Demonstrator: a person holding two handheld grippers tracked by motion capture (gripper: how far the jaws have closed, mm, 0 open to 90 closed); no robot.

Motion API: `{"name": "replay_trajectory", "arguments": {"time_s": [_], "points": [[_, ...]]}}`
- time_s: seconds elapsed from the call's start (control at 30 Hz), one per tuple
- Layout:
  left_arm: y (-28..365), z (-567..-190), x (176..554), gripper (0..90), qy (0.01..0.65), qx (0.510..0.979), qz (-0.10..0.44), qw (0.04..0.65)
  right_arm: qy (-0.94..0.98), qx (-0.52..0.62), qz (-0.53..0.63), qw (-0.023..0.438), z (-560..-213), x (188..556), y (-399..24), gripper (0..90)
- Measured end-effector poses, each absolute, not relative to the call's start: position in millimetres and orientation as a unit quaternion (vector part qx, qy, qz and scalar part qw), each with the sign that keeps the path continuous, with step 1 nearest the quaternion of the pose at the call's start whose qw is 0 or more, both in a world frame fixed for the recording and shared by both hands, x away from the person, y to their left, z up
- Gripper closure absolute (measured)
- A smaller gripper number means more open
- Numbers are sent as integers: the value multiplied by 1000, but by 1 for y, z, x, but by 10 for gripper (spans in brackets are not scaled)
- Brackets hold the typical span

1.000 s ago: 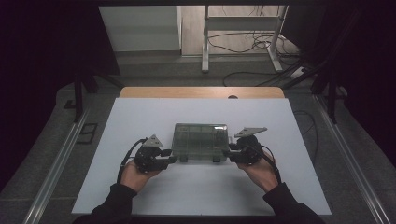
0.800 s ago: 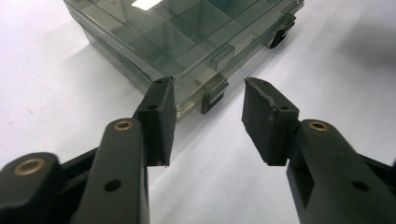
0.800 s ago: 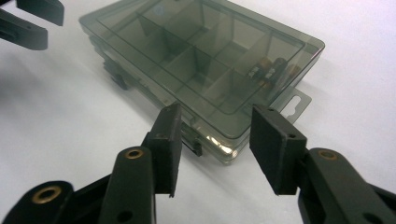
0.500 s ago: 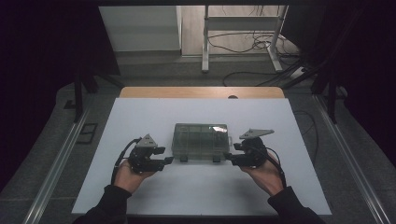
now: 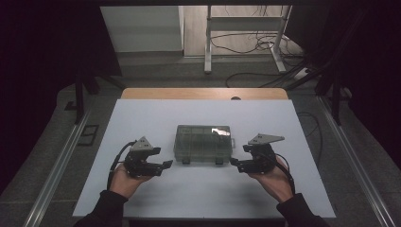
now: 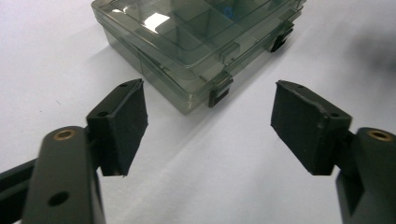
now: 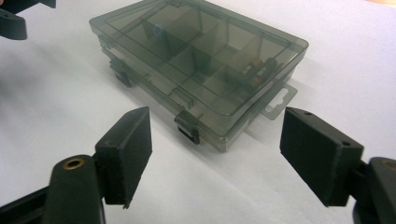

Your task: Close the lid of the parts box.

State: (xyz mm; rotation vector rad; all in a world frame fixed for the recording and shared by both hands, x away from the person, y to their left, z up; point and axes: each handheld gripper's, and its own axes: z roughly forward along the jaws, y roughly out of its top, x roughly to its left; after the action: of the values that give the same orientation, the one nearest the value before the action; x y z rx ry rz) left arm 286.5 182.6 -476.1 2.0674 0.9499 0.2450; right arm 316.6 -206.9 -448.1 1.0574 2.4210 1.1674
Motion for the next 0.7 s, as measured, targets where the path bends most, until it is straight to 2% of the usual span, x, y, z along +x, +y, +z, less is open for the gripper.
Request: {"name": "replay_trajectory", "arguments": {"time_s": [0.43, 0.7], "points": [[193, -472, 274, 119, 398, 807, 97, 425, 834, 355, 403, 128, -451, 306, -213, 151], [203, -470, 264, 85, 410, 799, 96, 429, 835, 352, 396, 146, -451, 298, -216, 60]]}}
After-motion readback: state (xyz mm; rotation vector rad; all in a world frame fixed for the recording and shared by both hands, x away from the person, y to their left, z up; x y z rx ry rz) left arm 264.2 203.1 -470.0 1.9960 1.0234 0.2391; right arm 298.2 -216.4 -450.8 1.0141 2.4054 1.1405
